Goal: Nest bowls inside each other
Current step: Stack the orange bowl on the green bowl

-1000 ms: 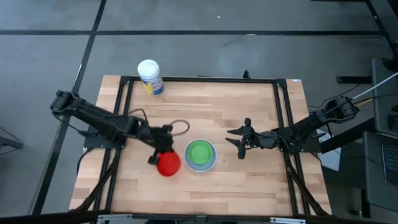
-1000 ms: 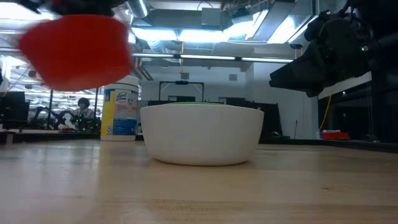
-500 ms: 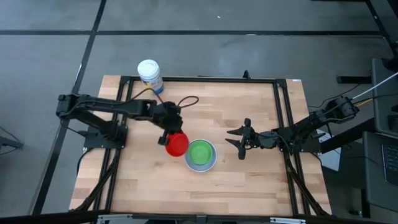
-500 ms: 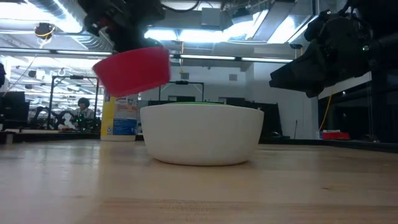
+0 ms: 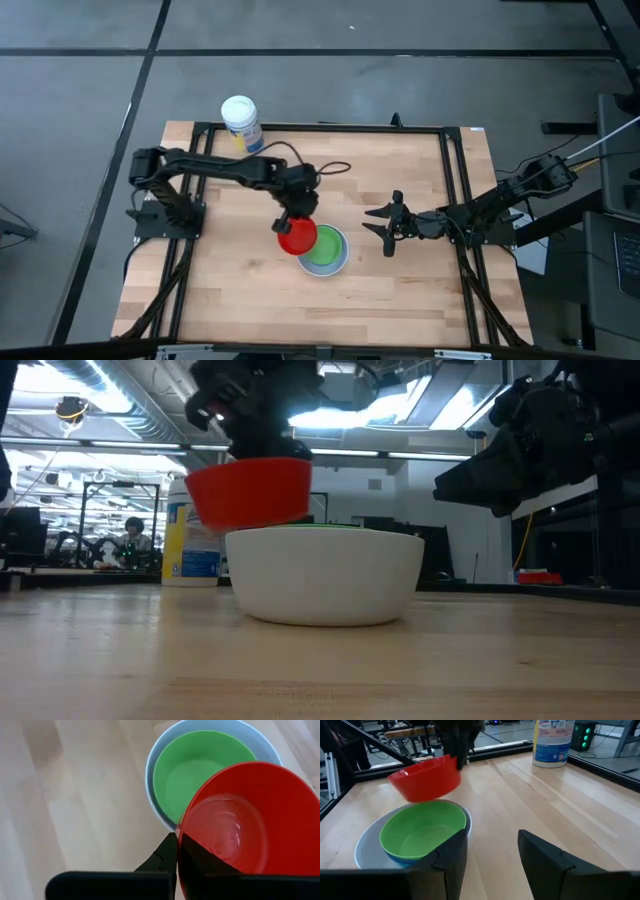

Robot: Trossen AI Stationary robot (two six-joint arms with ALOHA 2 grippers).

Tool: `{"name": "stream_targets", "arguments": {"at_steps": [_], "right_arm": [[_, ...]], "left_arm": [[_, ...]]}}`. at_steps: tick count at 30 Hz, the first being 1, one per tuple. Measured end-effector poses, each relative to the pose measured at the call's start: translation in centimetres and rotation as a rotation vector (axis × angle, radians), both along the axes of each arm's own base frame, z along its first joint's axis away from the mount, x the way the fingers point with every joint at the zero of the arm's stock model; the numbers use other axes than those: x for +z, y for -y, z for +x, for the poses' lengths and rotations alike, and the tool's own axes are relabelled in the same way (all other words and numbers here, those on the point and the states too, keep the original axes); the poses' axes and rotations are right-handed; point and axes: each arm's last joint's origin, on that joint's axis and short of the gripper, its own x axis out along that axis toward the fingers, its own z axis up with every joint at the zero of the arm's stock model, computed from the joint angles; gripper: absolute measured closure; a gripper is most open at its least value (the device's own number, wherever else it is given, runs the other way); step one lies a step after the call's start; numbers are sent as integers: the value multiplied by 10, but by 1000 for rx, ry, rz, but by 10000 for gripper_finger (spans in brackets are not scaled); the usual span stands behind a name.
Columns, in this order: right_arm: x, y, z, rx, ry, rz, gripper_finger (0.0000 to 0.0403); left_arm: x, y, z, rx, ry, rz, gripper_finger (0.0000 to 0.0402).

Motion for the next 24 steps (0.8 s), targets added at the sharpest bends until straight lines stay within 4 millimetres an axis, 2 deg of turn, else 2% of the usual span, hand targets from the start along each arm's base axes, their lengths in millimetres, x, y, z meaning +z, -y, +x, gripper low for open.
{"name": "stream_targets", "arguments": {"at_steps": [4,13,20,24], "right_arm": [[0,0,0,3,-5,-1,218],[-3,-1,0,17,-17,5,232],[-11,-1,2,10,-54,9,239],[-9,-1,3,2,-36,-13,232]], "left_arm": [[-2,-1,18,-41,-21,8,400],[14,-7,46,-101,11,-9,400],[-3,-9,55,-109,-19,-23,400],[-4,-9,59,-122,10,-65,400]]}}
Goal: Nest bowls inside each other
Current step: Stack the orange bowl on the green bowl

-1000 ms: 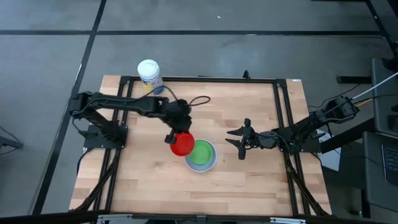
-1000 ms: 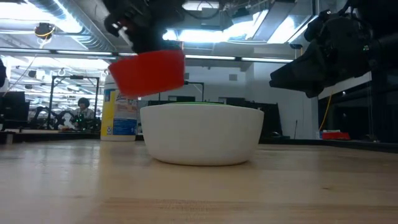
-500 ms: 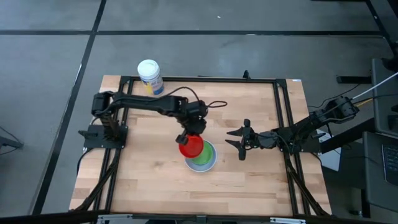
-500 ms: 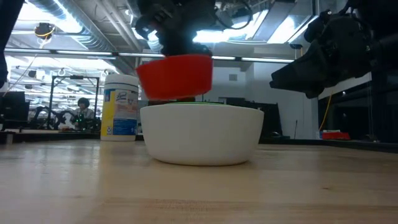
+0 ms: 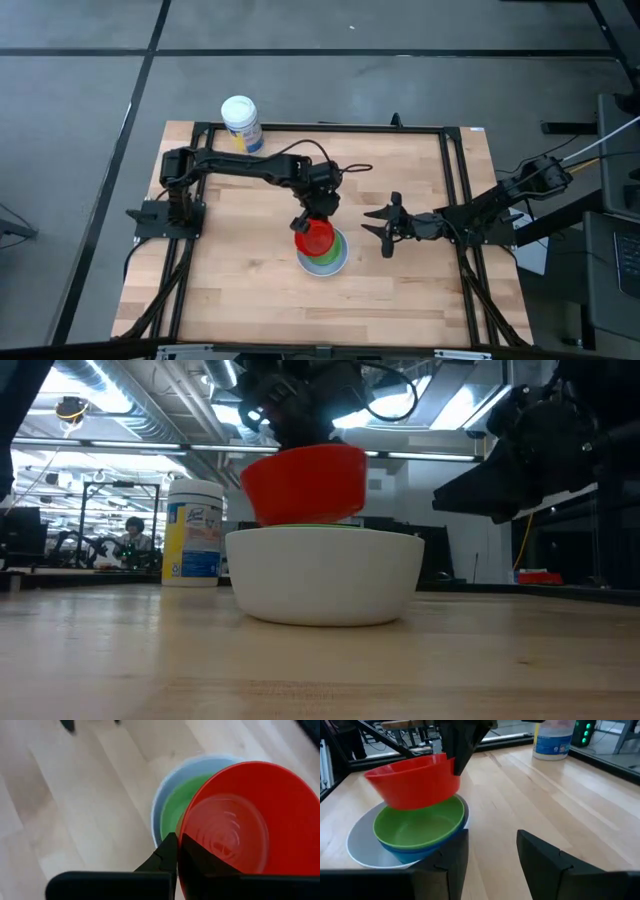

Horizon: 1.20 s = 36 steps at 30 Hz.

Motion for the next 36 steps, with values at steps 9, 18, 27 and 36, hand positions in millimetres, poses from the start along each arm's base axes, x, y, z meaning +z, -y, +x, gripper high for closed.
{"name": "stream_targets", "arguments": {"at_steps": [9,18,27,36], "right_arm": [[3,0,1,-3,24,-37,211],[10,0,2,-6,81,-67,219],[12,0,3,-1,97,-85,227],[13,0,3,1,105,-88,207]], "left_arm": [[4,-2,6,14,68,-19,400],[-18,-2,14,18,18,-70,400],[-26,-2,22,18,39,-71,400],[-35,0,18,-22,-31,-161,378]]}}
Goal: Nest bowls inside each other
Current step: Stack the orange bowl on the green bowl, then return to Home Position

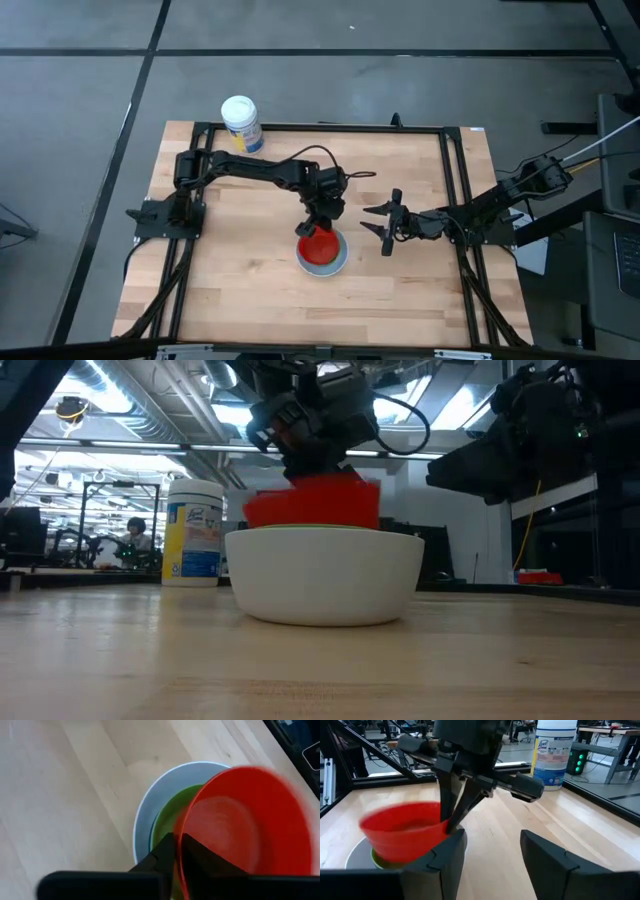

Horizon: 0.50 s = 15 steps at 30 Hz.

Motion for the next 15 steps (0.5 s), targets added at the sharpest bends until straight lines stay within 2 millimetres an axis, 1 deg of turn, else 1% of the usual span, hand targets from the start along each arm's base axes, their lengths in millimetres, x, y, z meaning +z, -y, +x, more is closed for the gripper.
{"name": "stream_targets", "arguments": {"at_steps": [4,9,11,15], "right_arm": [[0,0,0,2,0,1,207],[0,-1,0,17,0,8,216],[0,-1,0,17,0,8,219],[0,-1,0,17,0,10,222]], "left_arm": [[1,-3,1,4,14,-5,335],[3,-7,2,13,29,-1,285],[4,-8,3,15,38,-1,270],[18,-14,8,23,77,11,255]]}}
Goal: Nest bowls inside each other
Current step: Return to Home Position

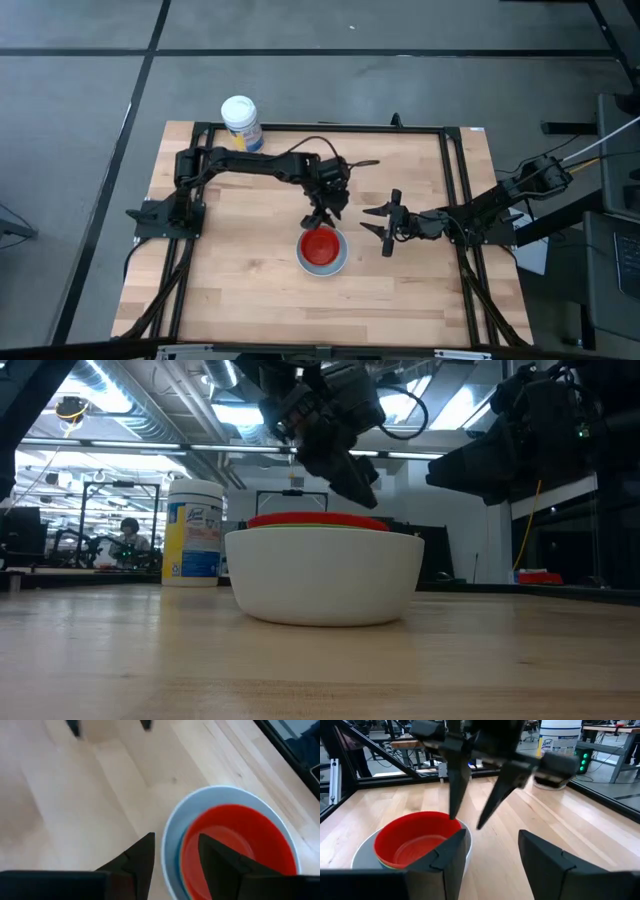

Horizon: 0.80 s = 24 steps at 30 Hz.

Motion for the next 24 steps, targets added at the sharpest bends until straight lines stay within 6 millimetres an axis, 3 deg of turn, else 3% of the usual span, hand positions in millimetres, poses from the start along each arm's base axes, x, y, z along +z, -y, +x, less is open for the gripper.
{"name": "stream_targets", "arguments": {"at_steps": [3,8,12,15,20,24], "right_arm": [[0,0,0,0,0,0,218],[3,-3,-1,17,25,-20,211],[26,-12,-8,49,147,-137,217],[49,-17,-25,31,219,-190,222],[82,-25,-74,-31,254,-229,217],[102,-23,-111,-43,276,-230,212]], "left_arm": [[11,-4,3,-4,35,22,252],[46,-14,-1,-3,144,70,256],[96,-17,-21,-1,302,80,263],[146,-12,-50,6,445,107,269],[224,2,-125,44,688,170,279],[258,20,-181,144,769,277,286]]}}
